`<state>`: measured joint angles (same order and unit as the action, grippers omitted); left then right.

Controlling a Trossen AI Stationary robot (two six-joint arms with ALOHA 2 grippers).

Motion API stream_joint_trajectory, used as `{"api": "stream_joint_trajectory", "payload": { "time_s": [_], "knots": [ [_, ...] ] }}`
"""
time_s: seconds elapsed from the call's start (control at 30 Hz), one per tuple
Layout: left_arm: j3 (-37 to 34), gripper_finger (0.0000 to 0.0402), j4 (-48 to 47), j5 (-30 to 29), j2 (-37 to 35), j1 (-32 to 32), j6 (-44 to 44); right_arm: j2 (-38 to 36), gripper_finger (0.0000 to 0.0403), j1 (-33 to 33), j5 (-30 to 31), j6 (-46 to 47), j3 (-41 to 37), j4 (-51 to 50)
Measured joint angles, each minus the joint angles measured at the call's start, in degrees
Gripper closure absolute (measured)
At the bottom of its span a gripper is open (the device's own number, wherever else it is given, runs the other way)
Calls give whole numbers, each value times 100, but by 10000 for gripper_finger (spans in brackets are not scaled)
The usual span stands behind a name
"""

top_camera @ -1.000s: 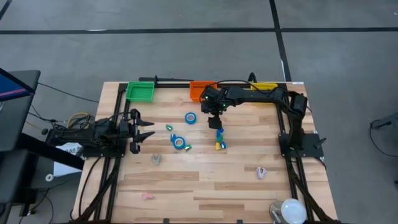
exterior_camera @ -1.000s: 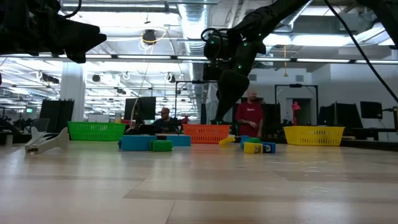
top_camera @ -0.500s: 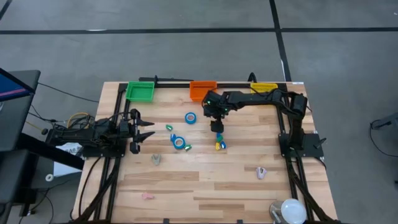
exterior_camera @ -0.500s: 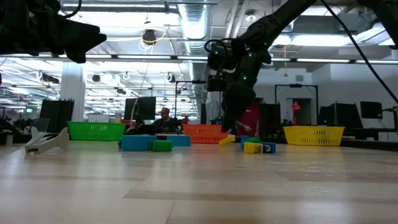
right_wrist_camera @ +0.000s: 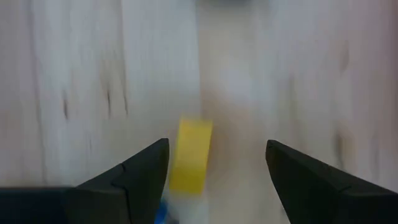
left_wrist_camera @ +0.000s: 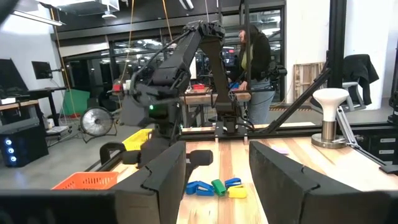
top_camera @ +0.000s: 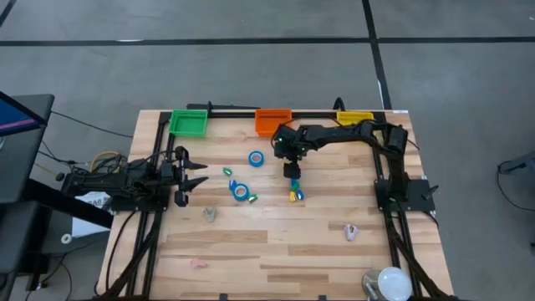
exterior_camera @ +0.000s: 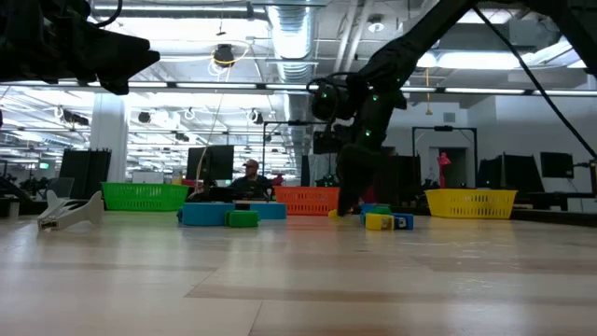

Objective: Pick and place Stapler, Stapler remover, tape
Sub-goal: Put the yellow stapler into the orange bin

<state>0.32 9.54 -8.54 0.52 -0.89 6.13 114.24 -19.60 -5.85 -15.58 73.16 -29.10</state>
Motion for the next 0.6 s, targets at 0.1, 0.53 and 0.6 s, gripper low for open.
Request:
{"api": "stream_joint_trajectory", "payload": {
  "time_s": [0.1, 0.53, 0.6],
  "knots": [
    [0, 234, 4, -2, 8, -1, 0, 110, 143, 93, 24, 12, 36, 6],
    [2, 234, 61, 0, 354, 0, 0, 88, 163, 105, 102, 195, 36, -183],
    [2, 234, 81, 2, 414, 0, 0, 87, 174, 105, 106, 196, 38, -234]
  ]
}}
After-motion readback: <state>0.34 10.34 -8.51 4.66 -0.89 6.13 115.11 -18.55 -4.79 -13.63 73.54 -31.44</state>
